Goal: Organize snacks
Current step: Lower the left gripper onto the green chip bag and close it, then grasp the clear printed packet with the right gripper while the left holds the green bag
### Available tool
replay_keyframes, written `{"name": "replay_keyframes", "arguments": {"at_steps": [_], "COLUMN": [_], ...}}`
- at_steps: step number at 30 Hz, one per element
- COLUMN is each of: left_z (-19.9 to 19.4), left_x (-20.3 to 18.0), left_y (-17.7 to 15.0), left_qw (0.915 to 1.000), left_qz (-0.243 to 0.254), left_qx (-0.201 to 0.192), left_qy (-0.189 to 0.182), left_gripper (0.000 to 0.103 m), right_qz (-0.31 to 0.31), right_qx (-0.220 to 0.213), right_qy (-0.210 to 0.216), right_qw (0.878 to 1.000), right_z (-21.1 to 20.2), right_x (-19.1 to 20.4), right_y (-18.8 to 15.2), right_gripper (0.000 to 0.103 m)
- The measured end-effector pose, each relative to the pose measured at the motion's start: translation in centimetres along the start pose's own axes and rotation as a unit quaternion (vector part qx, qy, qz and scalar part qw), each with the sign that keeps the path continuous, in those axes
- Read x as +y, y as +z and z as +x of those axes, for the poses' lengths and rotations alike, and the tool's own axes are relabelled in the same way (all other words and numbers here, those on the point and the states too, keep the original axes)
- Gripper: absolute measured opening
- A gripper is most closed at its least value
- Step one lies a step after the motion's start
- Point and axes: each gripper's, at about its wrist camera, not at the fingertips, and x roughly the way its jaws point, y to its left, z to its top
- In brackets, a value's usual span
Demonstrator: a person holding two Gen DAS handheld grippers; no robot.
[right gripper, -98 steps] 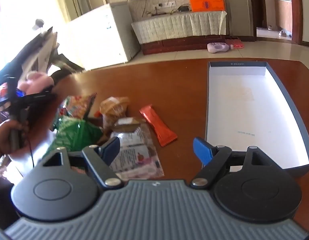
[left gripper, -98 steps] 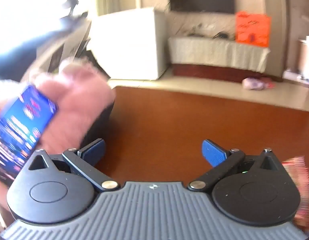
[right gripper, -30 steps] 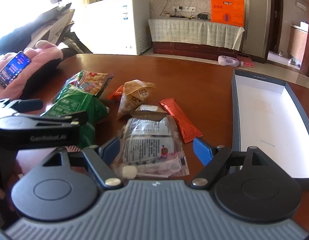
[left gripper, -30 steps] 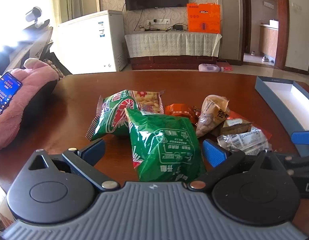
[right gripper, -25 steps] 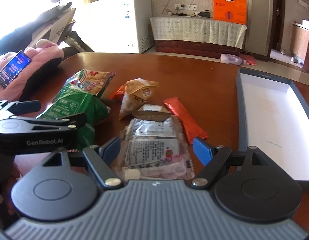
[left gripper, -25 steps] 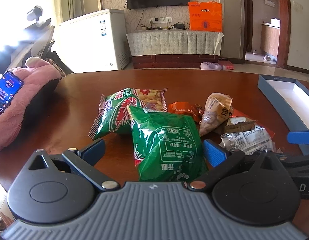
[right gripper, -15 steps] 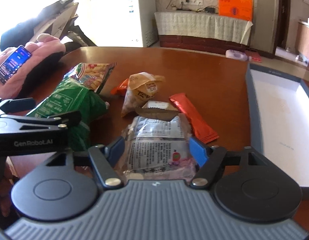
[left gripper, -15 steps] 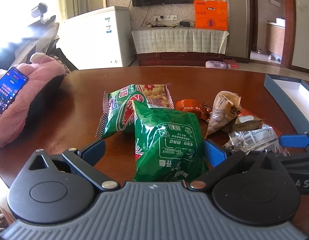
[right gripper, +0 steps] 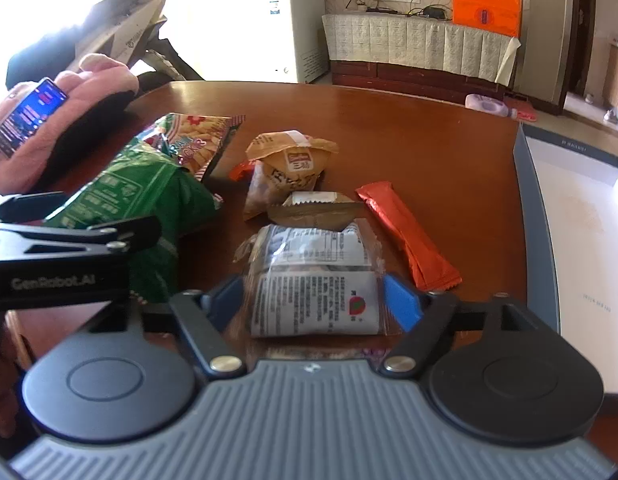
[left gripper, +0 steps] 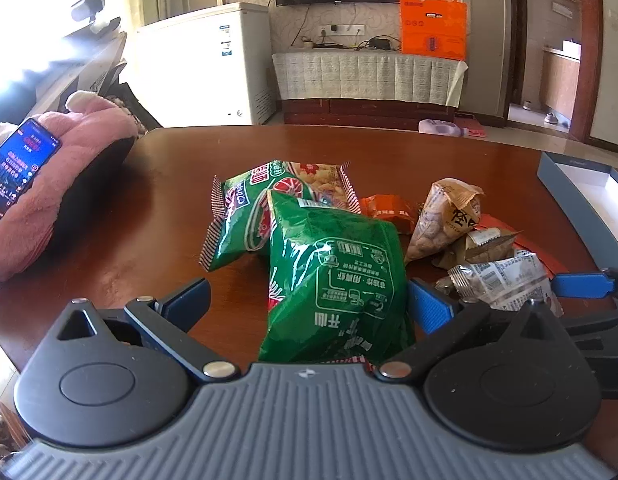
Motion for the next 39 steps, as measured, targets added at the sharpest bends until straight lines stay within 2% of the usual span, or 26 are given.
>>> {"name": "replay_keyframes", "arguments": {"at_steps": [4, 10, 14, 15, 16, 18, 25, 28, 32, 36, 39], "left_z": [0.0, 0.1, 0.1, 0.0, 0.1, 0.2, 0.6, 1.0, 1.5, 1.6, 1.7], "left_x": [-0.6, -0.9, -1.1, -1.1, -1.1, -1.2, -1.4, -1.5, -1.7, -1.6, -1.9], "left_y": [-0.2, -0.2, -0.2, -0.2, -0.2, -0.2, -0.2, -0.2, -0.4, -0.5, -0.5], "left_qw": [1.0000, 0.9999, 0.9998, 0.9997, 0.9996, 0.9988, 0.9988, 0.9987, 0.9986, 0.9985, 0.9981], "left_qz": [0.007, 0.013, 0.015, 0.016, 0.018, 0.018, 0.015, 0.013, 0.018, 0.018, 0.025], "left_qx": [0.000, 0.003, 0.005, 0.004, 0.002, 0.006, 0.012, 0.019, 0.031, 0.030, 0.030], "left_qy": [0.003, -0.002, -0.014, -0.018, -0.023, -0.045, -0.045, -0.045, -0.039, -0.043, -0.047], "left_gripper": [0.103, 0.103, 0.103, 0.101, 0.090, 0.079, 0.081, 0.082, 0.091, 0.091, 0.084], "right_qz": [-0.015, -0.024, -0.007, -0.001, 0.004, 0.012, 0.033, 0.037, 0.028, 0.027, 0.030], "right_qx": [0.007, 0.012, 0.011, 0.009, 0.004, -0.008, -0.028, -0.021, -0.014, -0.010, -0.013], "right_qy": [-0.005, -0.010, -0.012, -0.010, -0.007, 0.000, 0.014, 0.012, 0.012, 0.012, 0.010], "right_qw": [1.000, 1.000, 1.000, 1.000, 1.000, 1.000, 0.999, 0.999, 0.999, 1.000, 0.999], "right_z": [0.8, 0.7, 0.2, 0.1, -0.2, -0.9, -2.4, -2.2, -1.8, -1.9, -2.2], "right_x": [0.3, -0.2, -1.2, -1.3, -1.5, -1.9, -3.2, -3.3, -2.8, -2.9, -3.2], "right_y": [0.1, 0.2, 0.4, 0.5, 0.6, 0.8, 1.0, 0.9, 0.9, 0.6, 0.6], "right_gripper": [0.083, 0.070, 0.066, 0.066, 0.065, 0.065, 0.064, 0.063, 0.063, 0.062, 0.062]}}
